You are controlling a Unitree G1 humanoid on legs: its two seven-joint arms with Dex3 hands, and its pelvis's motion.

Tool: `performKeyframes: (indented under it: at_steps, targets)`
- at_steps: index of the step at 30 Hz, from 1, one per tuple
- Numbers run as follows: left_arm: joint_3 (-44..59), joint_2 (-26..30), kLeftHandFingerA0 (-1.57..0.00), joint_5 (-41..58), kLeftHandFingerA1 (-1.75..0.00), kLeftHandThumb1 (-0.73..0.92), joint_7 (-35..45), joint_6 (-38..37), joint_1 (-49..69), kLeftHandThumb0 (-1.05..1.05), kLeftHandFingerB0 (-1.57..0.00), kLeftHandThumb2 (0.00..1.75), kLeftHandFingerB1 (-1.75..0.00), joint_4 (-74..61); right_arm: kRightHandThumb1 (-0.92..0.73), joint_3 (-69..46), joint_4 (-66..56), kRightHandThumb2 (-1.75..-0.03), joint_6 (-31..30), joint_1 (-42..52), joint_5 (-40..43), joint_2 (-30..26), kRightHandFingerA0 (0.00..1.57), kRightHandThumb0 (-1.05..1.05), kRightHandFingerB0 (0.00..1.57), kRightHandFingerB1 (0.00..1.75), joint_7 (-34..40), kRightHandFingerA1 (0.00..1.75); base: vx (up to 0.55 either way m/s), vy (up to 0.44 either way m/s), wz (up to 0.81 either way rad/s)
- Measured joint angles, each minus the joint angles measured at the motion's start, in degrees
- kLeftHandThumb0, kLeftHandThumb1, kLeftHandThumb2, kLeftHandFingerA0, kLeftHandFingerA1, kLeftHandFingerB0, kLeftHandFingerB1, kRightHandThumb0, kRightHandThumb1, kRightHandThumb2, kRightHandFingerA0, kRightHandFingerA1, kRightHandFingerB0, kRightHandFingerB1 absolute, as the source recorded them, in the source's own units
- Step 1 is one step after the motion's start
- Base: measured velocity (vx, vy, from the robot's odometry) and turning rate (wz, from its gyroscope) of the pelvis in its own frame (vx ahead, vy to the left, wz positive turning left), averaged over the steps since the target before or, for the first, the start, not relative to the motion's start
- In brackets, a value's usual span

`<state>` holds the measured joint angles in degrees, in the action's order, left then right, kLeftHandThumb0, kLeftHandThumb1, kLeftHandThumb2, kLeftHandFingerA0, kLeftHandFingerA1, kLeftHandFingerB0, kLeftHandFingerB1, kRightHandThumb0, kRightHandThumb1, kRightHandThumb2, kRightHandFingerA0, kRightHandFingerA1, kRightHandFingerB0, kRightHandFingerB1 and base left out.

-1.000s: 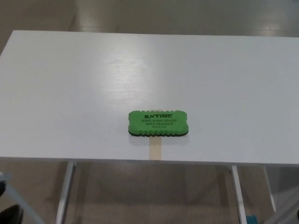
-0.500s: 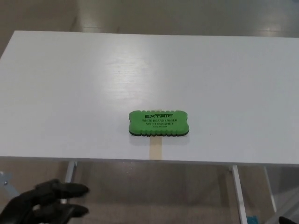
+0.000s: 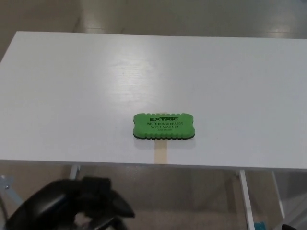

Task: Use the left hand to press on the green eraser and wipe the desk from center to the left and then back to center.

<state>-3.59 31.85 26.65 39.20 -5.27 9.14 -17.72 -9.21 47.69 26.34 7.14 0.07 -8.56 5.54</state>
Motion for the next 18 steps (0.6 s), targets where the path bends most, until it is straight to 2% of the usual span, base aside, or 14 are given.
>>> performKeyframes:
  at_steps: [3, 4, 9, 11, 12, 13, 14, 15, 16, 18]
  targets:
    - [-0.2, -2.6, -0.84, 1.7, -0.84, 0.8, -1.1, 3.0, -7.4, -0.21, -0.82, 0.63, -0.68, -2.5, -0.76, 0.4, 0.9, -0.64, 1.0, 0.2, -0.3, -0.1, 0.64, -0.47, 0.47, 0.35, -0.3, 0.41, 0.0, 0.0, 0.0]
    - [-0.3, -3.4, -0.91, 1.7, -0.79, 0.79, -1.6, 3.5, -8.9, -0.2, -0.89, 0.63, -0.62, -2.6, -0.76, 0.4, 1.0, -0.64, 1.1, 0.3, -0.3, -0.1, 0.64, -0.47, 0.47, 0.35, -0.4, 0.42, 0.0, 0.0, 0.0]
    - [-2.0, -10.6, -0.98, 0.7, -0.75, 0.79, -6.3, 7.5, -21.6, -0.17, -0.95, 0.64, -0.58, -0.4, -0.77, 0.5, 1.8, -0.65, 2.1, 0.5, -0.6, -0.1, 0.61, -0.47, 0.46, 0.35, -1.0, 0.41, 0.0, 0.0, 0.0]
    - [-3.0, -13.8, -1.0, -0.7, -0.75, 0.8, -8.5, 8.8, -26.6, -0.16, -0.97, 0.65, -0.62, 2.5, -0.76, 0.5, 1.8, -0.64, 2.4, 0.5, -0.6, -0.2, 0.62, -0.47, 0.47, 0.35, -1.3, 0.42, 0.0, 0.0, 0.0]
    - [-3.3, -14.7, -1.02, -1.0, -0.74, 0.81, -9.1, 9.2, -28.1, -0.15, -0.95, 0.64, -0.74, 3.6, -0.76, 0.5, 1.9, -0.64, 2.5, 0.5, -0.6, -0.2, 0.63, -0.46, 0.47, 0.35, -1.4, 0.43, 0.0, 0.0, 0.0]
    - [-3.8, -16.2, -1.02, -1.7, -0.74, 0.81, -10.2, 9.9, -30.4, -0.15, -0.95, 0.64, -0.74, 5.5, -0.76, 0.5, 2.0, -0.64, 2.6, 0.5, -0.6, -0.2, 0.63, -0.46, 0.47, 0.35, -1.7, 0.43, 0.0, 0.0, 0.0]
    - [-4.2, -17.1, -1.02, -2.2, -0.84, 0.69, -10.8, 10.4, -32.0, -0.22, -0.88, 0.87, -0.89, 7.1, -0.76, 0.4, 2.0, -0.64, 2.7, 0.5, -0.6, -0.2, 0.63, -0.46, 0.47, 0.35, -1.9, 0.43, 0.0, 0.0, 0.0]
    - [-4.8, -18.8, -1.02, -3.3, -0.84, 0.69, -12.1, 11.2, -35.0, -0.22, -0.88, 0.87, -0.89, 10.1, -0.76, 0.4, 2.1, -0.64, 2.9, 0.5, -0.5, -0.1, 0.63, -0.46, 0.47, 0.35, -2.2, 0.43, 0.0, 0.0, 0.0]
    - [-4.9, -19.2, -1.04, -3.6, -0.8, 0.78, -12.4, 11.4, -35.8, -0.15, -0.86, 0.71, -0.98, 11.1, -0.76, 0.3, 2.1, -0.64, 3.0, 0.6, -0.5, -0.1, 0.63, -0.46, 0.48, 0.36, -2.2, 0.43, 0.0, 0.0, 0.0]
    - [-5.6, -20.9, -1.04, -4.8, -0.84, 0.78, -13.7, 12.0, -39.5, -0.15, -0.85, 0.72, -1.01, 15.5, -0.76, 0.2, 2.1, -0.64, 3.1, 0.6, -0.5, 0.0, 0.63, -0.47, 0.48, 0.36, -2.4, 0.44, 0.0, 0.0, 0.0]
